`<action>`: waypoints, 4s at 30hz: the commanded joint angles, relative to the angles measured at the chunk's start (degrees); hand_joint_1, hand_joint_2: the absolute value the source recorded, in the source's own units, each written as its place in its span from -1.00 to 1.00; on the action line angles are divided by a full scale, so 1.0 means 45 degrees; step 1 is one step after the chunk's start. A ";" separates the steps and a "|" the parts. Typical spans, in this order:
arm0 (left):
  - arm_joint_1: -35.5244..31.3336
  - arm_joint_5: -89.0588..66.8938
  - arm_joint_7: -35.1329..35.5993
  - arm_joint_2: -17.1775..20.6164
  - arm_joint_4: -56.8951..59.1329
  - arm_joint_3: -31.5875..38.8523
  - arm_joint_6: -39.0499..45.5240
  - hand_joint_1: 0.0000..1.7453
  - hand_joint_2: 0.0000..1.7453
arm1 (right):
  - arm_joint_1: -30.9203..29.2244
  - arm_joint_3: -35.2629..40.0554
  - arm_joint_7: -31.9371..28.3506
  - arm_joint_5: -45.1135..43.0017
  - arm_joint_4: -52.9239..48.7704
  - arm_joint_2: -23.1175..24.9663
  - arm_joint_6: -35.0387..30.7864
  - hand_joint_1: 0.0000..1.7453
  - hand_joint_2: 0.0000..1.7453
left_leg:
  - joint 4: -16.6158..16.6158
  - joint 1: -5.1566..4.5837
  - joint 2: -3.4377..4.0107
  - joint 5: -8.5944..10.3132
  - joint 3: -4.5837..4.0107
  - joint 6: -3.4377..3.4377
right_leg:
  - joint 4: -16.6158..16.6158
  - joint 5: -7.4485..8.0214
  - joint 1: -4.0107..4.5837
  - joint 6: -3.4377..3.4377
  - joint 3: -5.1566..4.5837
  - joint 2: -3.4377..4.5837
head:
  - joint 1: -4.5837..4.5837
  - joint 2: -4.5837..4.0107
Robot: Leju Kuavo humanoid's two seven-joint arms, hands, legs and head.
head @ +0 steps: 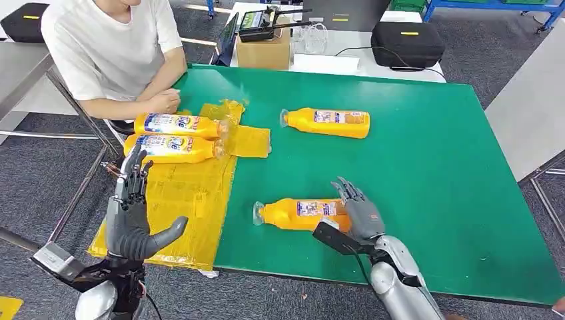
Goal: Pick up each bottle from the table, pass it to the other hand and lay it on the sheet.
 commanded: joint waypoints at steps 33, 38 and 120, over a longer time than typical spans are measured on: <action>-0.1390 0.1633 0.0746 0.0201 0.2189 0.1243 0.0323 -1.00 1.00 | -0.3458 0.0278 -0.1759 -0.3351 0.5004 0.0599 0.1675 1.00 1.00 | -0.0018 0.0003 -0.0003 0.0007 0.0102 0.0027 | -0.0015 0.0005 0.0011 -0.0042 0.0091 0.0008 | 0.0005 0.0000; -0.1386 0.1628 0.0734 0.0195 0.2261 0.1220 0.0323 -1.00 1.00 | -0.3386 0.0221 -0.1860 -0.3453 0.4804 0.0595 0.1643 1.00 1.00 | -0.0024 -0.0003 -0.0012 0.0008 0.0090 0.0033 | -0.0016 0.0005 0.0008 -0.0058 0.0082 0.0005 | 0.0005 0.0000; -0.4240 0.6937 0.3819 -0.0622 0.7792 -0.5185 -0.1467 1.00 1.00 | 0.0680 0.3873 -0.4549 -0.3976 0.0479 0.1823 -0.1392 -0.44 1.00 | -0.0032 0.0009 -0.0022 0.0002 0.0014 0.0036 | -0.0039 0.0004 0.0022 -0.0062 0.0009 -0.0010 | 0.0005 0.0000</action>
